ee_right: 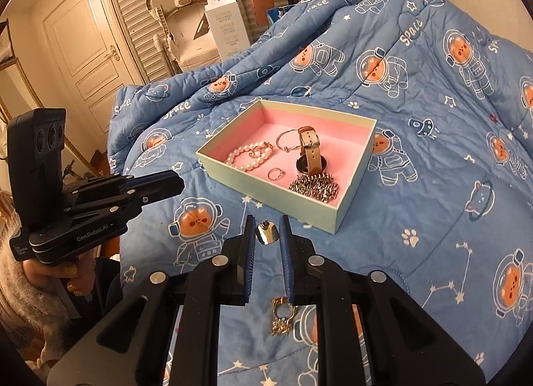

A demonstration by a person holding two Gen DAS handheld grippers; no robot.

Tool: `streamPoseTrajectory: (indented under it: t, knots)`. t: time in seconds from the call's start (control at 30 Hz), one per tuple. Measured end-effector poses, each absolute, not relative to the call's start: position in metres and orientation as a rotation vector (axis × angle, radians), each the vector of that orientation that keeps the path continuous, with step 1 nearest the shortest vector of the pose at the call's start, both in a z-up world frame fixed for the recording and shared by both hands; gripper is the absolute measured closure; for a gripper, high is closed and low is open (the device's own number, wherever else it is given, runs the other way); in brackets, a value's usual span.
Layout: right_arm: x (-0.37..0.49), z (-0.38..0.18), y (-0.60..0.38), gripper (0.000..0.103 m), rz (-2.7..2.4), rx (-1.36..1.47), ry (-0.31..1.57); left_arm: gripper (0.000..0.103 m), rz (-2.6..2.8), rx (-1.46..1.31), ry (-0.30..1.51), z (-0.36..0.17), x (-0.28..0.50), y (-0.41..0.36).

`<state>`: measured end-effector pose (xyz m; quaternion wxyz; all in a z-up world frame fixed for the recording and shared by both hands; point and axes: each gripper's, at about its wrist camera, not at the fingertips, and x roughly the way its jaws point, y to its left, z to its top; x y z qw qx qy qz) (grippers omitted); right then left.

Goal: Organize jewelry
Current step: 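Carry the charm with the left tool while the right tool carries its charm over the box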

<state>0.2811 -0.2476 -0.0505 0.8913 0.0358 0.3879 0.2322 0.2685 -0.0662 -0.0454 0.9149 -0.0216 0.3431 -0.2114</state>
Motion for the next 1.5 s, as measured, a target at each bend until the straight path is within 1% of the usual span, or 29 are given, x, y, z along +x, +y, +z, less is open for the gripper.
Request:
streamPoseTrajectory:
  t: [0.3,0.47,0.77,0.93,1.5]
  knots:
    - [0.336,-0.035,-0.234,0.088,0.48,0.035,0.785,0.09,-0.425,-0.045,0.738,-0.039,0.316,-0.067]
    - [0.379,-0.03,-0.236,0.088,0.414,0.058,0.811,0.09,-0.421,-0.075,0.807,-0.044,0.35,-0.068]
    - [0.455,-0.053,-0.246,0.088,0.326,0.23,1.008,0.09,-0.4,-0.064,0.896,-0.061,0.387,-0.074]
    - [0.481,-0.075,-0.245,0.088,0.288,0.343,1.136,0.09,-0.392,-0.029,0.941,-0.072,0.399,-0.078]
    - [0.511,-0.101,-0.197,0.088,0.263,0.134,1.23,0.09,-0.382,0.069,0.987,-0.087,0.415,-0.089]
